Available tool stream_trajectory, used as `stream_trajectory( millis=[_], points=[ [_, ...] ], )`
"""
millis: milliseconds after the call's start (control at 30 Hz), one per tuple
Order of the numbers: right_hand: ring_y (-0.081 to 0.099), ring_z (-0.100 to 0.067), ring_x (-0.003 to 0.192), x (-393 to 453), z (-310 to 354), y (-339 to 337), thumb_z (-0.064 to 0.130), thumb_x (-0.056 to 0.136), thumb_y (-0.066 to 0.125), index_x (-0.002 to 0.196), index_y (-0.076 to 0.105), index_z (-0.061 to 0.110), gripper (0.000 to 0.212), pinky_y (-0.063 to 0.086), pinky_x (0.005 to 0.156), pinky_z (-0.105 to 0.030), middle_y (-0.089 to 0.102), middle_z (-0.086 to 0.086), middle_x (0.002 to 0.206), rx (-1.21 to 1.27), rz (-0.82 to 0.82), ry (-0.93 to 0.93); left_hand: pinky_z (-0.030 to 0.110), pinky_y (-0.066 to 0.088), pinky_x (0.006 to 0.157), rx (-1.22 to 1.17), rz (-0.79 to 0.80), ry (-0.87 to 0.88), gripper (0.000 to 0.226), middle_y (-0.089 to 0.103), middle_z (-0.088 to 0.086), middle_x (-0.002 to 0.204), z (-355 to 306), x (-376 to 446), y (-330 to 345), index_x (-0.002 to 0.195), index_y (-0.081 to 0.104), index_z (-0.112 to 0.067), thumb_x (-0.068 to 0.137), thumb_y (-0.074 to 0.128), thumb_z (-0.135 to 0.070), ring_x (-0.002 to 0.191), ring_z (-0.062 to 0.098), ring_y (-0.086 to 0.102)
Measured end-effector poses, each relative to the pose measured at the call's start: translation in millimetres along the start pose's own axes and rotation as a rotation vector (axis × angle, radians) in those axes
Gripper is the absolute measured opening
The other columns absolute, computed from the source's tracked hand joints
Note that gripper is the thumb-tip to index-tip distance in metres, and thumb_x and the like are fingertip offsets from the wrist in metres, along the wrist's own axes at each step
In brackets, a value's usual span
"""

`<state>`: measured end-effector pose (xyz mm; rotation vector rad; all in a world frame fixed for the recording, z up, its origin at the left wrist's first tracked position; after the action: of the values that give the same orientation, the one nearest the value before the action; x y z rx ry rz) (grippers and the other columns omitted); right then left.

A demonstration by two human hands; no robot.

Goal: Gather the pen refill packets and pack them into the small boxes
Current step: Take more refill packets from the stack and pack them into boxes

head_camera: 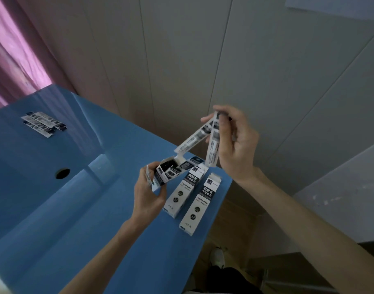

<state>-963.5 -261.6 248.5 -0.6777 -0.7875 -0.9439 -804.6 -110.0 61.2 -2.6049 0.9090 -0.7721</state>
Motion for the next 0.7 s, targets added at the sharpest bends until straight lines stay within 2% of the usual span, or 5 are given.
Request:
stream_trajectory(
  millis=[200,300,400,500,700],
  points=[
    [0.058,-0.032,0.042,-15,6,-1,0.016,0.109,0.043,0.123,0.056,0.01,0.02,0.044,0.037,-0.042,0.075,-0.005,0.105,0.019,-0.019,-0.007,0.027,0.054,0.078,-0.001,0.003,-0.004,0.053,0.059,-0.003,0.109,2,-2,2,0.125,0.058,-0.018,0.081,0.071,0.009,0.098,0.01,0.062],
    [0.057,-0.037,0.042,-9,11,-8,0.019,0.11,0.043,0.123,0.055,0.01,0.02,0.045,0.036,-0.044,0.075,-0.008,0.104,0.049,-0.051,-0.011,0.018,0.05,0.077,0.005,0.012,-0.016,0.052,0.058,-0.005,0.107,2,-4,3,0.124,0.058,-0.017,0.081,0.07,0.01,0.098,0.005,0.061],
    [0.06,-0.029,0.044,-10,15,1,0.016,0.109,0.043,0.125,0.054,0.01,0.02,0.045,0.038,-0.04,0.076,-0.01,0.104,0.017,0.026,-0.048,0.01,0.047,0.078,-0.011,0.009,-0.022,0.052,0.058,-0.007,0.107,1,-5,3,0.124,0.059,-0.018,0.081,0.071,0.011,0.098,0.001,0.061],
    [0.058,-0.007,0.048,-18,7,15,0.017,0.11,0.041,0.129,0.053,0.014,0.022,0.042,0.04,-0.025,0.075,-0.02,0.085,-0.058,0.156,-0.084,0.017,0.051,0.078,-0.021,0.004,0.0,0.052,0.061,-0.004,0.108,-4,-5,4,0.124,0.059,-0.017,0.081,0.071,0.01,0.099,0.003,0.062],
    [0.058,-0.014,0.047,-31,6,25,0.02,0.113,0.039,0.132,0.054,0.017,0.025,0.044,0.041,-0.032,0.075,-0.017,0.086,-0.095,0.27,-0.179,0.02,0.052,0.084,-0.026,0.018,0.024,0.056,0.059,-0.014,0.113,-8,-6,5,0.127,0.057,-0.018,0.081,0.074,0.009,0.105,0.003,0.062]
  ],
)
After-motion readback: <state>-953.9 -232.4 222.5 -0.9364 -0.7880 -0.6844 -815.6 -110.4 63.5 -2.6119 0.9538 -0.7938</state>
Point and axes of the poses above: each hand's wrist, its own x-axis towards the middle knuckle, its own y-axis out of the palm, z = x × y, the point moved 10 cm from there along x, towards the middle knuckle
